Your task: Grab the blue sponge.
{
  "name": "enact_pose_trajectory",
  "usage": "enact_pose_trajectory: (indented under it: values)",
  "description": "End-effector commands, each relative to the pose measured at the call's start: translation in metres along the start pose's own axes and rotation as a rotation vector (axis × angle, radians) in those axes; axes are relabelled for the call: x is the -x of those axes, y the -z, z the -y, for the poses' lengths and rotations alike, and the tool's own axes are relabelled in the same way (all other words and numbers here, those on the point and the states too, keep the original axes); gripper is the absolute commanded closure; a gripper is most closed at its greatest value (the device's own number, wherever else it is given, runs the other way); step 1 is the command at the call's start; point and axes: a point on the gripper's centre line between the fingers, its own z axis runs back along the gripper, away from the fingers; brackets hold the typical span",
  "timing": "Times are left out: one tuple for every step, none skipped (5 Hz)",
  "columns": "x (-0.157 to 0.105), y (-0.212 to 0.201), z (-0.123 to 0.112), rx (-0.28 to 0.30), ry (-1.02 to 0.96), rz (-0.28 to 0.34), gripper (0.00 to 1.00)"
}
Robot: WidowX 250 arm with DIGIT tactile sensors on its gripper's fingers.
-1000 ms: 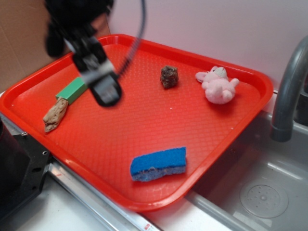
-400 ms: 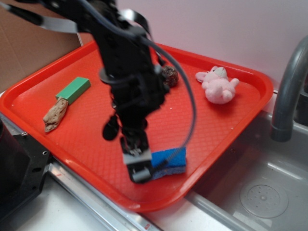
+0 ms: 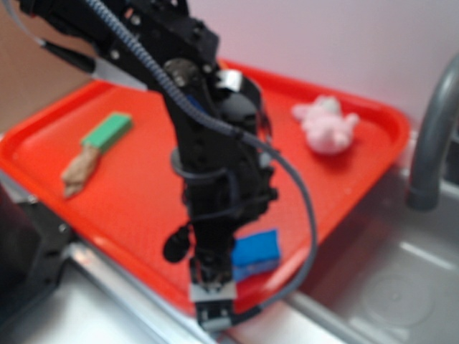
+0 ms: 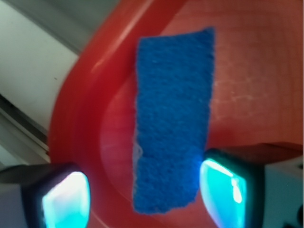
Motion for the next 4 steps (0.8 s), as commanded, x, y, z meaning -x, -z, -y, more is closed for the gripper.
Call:
enact_pose_trajectory:
  values:
    - [0.036,0.011,0.007,0.015,-0.144,-0.023,1.0]
    - [0.059,0.0,0.01,0.042,-0.347,0.003,1.0]
    - [0.042,-0.052,-0.039,0.028,-0.461,0.042,1.0]
    - [0.016,-0.103,-0.07,-0.012,-0.504,0.151,0.0]
